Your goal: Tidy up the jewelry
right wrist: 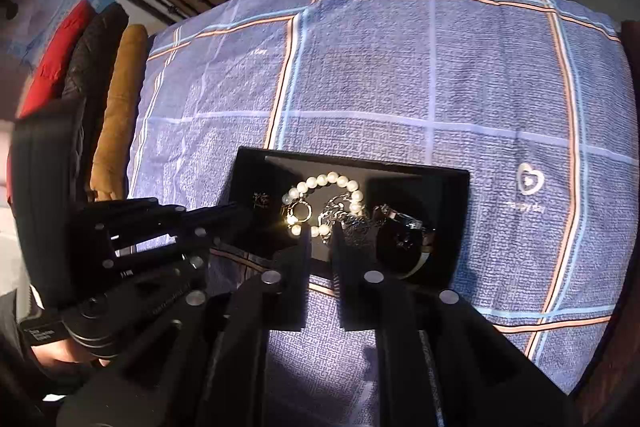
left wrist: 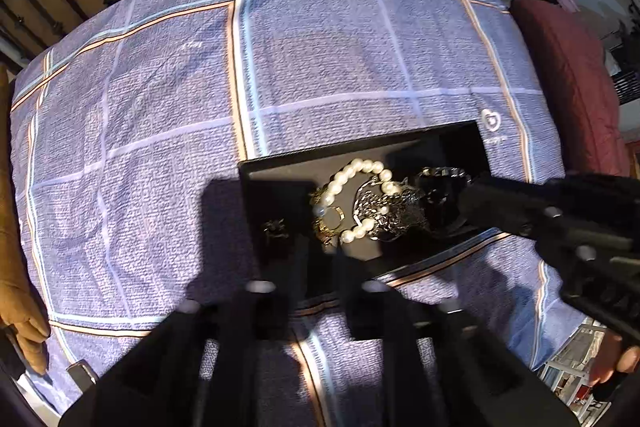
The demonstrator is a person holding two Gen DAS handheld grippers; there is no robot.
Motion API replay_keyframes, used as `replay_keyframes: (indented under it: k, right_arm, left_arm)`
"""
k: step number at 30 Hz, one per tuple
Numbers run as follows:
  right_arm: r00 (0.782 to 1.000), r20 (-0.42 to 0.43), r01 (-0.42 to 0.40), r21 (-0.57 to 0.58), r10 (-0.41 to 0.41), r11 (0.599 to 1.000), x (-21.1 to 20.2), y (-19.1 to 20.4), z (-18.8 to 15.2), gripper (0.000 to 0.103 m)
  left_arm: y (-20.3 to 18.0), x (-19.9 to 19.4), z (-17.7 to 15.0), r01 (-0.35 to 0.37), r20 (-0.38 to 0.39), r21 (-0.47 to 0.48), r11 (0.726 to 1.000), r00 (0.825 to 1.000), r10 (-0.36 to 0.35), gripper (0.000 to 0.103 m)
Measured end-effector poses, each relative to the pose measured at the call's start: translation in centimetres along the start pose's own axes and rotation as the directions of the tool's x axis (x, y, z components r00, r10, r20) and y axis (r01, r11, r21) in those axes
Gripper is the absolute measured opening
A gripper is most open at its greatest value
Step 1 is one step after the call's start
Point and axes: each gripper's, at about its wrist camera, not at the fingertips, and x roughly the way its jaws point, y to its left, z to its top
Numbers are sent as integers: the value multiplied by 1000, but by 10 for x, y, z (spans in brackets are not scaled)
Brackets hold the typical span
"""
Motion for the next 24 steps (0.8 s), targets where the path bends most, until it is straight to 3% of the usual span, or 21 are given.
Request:
replay_keyframes:
  k: [1,2,3,6,10,12,17,19,22,24]
  right_arm:
    - [1000,7,6,11,-7,1000,-4,-1,0,77]
    - [1000,18,25,28,-26,999,-9,-2,-1,92]
    - [998,39,42,41,-44,998,-17,-4,-3,97]
    - [995,36,85,106,-89,991,-29,-13,-11,97]
    - [971,-69,237,204,-227,950,-29,-32,-25,97]
    - [957,-136,285,253,-258,924,-23,-46,-34,97]
    - [952,-160,299,333,-259,894,-25,-64,-59,97]
    - [954,-153,295,334,-257,895,-27,-60,-63,97]
    - [957,-134,288,314,-258,905,-32,-49,-58,97]
    - [957,-121,288,290,-263,913,-34,-40,-50,97]
  left_arm:
    - [1,-2,-1,-31,6,-11,999,999,31,76]
    - [1,-5,-2,-47,19,-20,999,999,48,82]
    - [1,-8,-3,-46,28,-25,999,999,47,84]
    - [-1,-14,-5,-85,26,-20,996,996,85,96]
    - [-4,-22,-12,-158,41,-14,987,987,158,96]
    - [-4,-23,-15,-197,20,-11,980,980,197,96]
    - [0,-32,-29,-217,36,-11,976,975,218,96]
    - [-1,-35,-33,-223,33,-9,975,974,223,96]
    - [-6,-35,-32,-289,11,-1,957,957,289,96]
    - [-9,-39,-31,-285,23,-2,958,958,285,96]
